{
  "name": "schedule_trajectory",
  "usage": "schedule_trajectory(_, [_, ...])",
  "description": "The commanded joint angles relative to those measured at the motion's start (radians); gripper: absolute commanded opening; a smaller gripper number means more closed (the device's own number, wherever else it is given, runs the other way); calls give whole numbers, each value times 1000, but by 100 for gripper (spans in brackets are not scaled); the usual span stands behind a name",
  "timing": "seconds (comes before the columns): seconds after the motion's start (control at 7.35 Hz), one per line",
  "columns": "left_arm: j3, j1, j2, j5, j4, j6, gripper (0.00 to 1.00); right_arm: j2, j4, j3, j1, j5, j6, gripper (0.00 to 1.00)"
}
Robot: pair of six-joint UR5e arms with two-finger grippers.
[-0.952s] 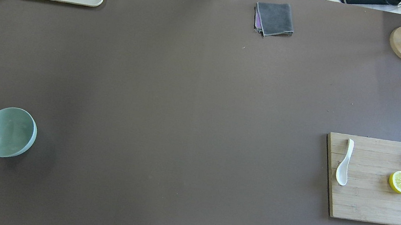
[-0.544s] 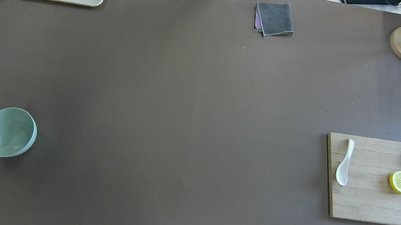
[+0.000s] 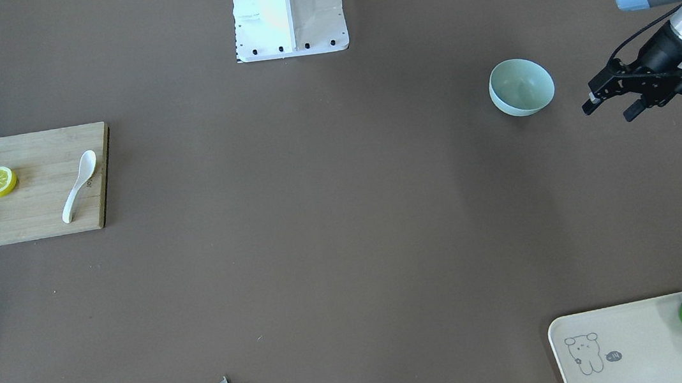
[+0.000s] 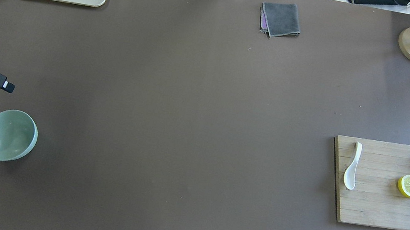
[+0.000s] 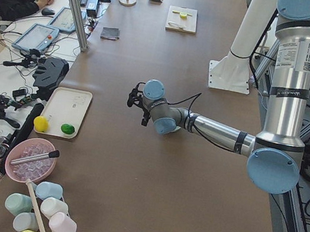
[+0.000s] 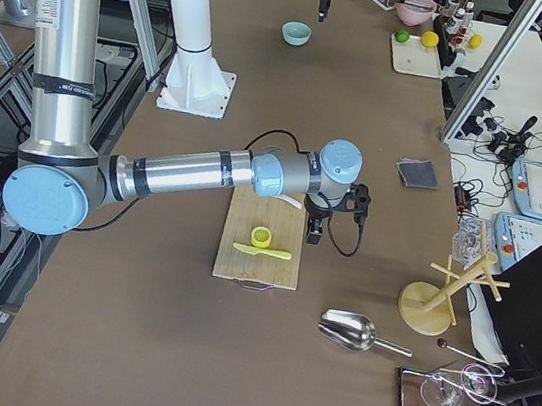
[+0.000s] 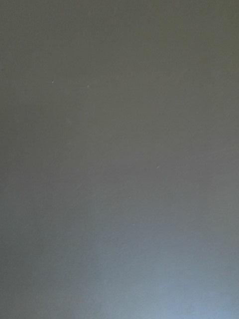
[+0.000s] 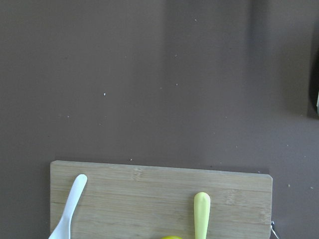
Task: Place spoon in bowl
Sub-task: 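Reach the left gripper down to the rim of the pale green bowl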
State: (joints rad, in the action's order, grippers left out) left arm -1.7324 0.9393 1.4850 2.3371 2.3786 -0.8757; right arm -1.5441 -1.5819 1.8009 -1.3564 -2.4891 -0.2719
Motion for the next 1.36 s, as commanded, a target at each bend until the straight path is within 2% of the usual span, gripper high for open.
schedule_trajectory(0.0, [2, -83, -46, -2, 7, -2, 98, 42, -1, -5, 29, 3, -39, 100])
schedule_trajectory(0.27, [2, -88, -83, -2, 8, 9, 97, 70, 0, -2, 40, -1, -143, 100])
schedule_trajectory(0.54, [51, -92, -101, 8, 112, 0, 74, 85, 0, -2, 71, 2, -188, 100])
schedule_trajectory(0.82, [79, -106, -100, 10, 172, -5, 59, 85, 0, -3, 79, 4, -188, 100])
schedule_trajectory(0.95, [73, -108, -91, 37, 171, -6, 46, 85, 0, -3, 79, 4, -188, 100])
schedule_trajectory(1.09, [71, -108, -72, 74, 172, -9, 28, 85, 0, -2, 79, 3, -188, 100])
schedule_trajectory(1.22, [73, -108, -68, 74, 171, -64, 0, 85, 0, 2, 79, 3, -191, 100])
